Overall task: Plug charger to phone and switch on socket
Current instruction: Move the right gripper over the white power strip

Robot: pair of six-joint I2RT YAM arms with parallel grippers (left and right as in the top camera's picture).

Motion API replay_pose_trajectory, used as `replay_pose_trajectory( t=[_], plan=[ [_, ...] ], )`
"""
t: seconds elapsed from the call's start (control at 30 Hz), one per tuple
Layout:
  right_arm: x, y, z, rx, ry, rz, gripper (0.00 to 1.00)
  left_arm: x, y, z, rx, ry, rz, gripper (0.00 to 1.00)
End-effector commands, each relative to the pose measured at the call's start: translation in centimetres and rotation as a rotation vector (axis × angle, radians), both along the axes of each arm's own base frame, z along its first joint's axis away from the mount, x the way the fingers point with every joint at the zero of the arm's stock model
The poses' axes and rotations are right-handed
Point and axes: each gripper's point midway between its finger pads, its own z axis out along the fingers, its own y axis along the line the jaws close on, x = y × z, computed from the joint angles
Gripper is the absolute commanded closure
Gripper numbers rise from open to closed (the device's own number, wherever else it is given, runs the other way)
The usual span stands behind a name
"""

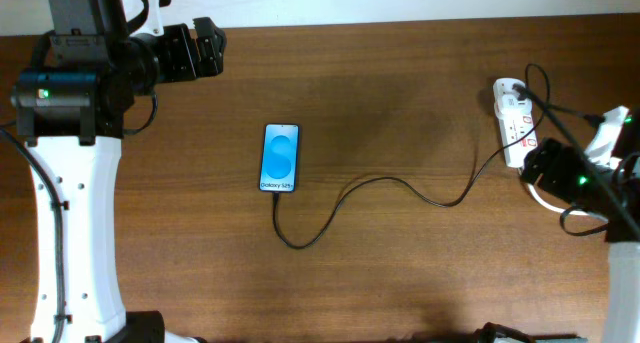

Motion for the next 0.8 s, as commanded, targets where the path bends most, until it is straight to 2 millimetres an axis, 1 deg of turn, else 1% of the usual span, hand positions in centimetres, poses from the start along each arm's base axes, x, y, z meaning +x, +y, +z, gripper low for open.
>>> replay_pose_trajectory(
  t=[0.0, 0.03, 0.1, 0.2, 0.23, 0.3, 0.43, 0.53, 0.63, 0.77],
  plan=[
    [1.2, -2.1, -0.3, 0.004, 0.026, -0.04, 0.08, -0.2, 0.2, 0.7, 0.007, -0.021, 0.006, 0.01],
    [2.0, -2.4, -0.3, 0.033, 0.024, -0.033, 0.08, -0.2, 0.2, 0.7, 0.007, -0.021, 0.006, 0.01],
    [3.1, -3.0, 0.4, 0.069, -0.001, -0.034, 0.08, -0.2, 0.2, 0.7, 0.007, -0.021, 0.006, 0.01],
    [4.1, -4.8, 1.9, 0.081, -0.047, -0.069, 0.07, -0.2, 0.2, 0.7, 0.008, -0.021, 0.005, 0.01],
    [4.4, -5.5, 2.3, 0.076, -0.06, -0.082, 0.04, -0.2, 0.2, 0.7, 0.007, -0.021, 0.006, 0.01],
    [4.9, -7.2, 2.7, 0.07, -0.064, -0.111, 0.03, -0.2, 0.2, 0.7, 0.008, -0.021, 0.005, 0.01],
    [5.3, -10.2, 1.3, 0.086, -0.037, -0.175, 0.03, -0.2, 0.2, 0.7, 0.007, -0.021, 0.006, 0.01],
    [5.4, -11.7, 0.1, 0.097, -0.015, -0.203, 0.03, -0.2, 0.2, 0.7, 0.007, -0.021, 0.006, 0.01],
    [5.8, -12.2, -0.7, 0.095, 0.0, -0.193, 0.03, -0.2, 0.2, 0.7, 0.007, -0.021, 0.006, 0.01],
    [6.3, -12.7, -1.2, 0.093, -0.001, -0.195, 0.03, -0.2, 0.2, 0.7, 0.007, -0.021, 0.006, 0.01]
  ],
)
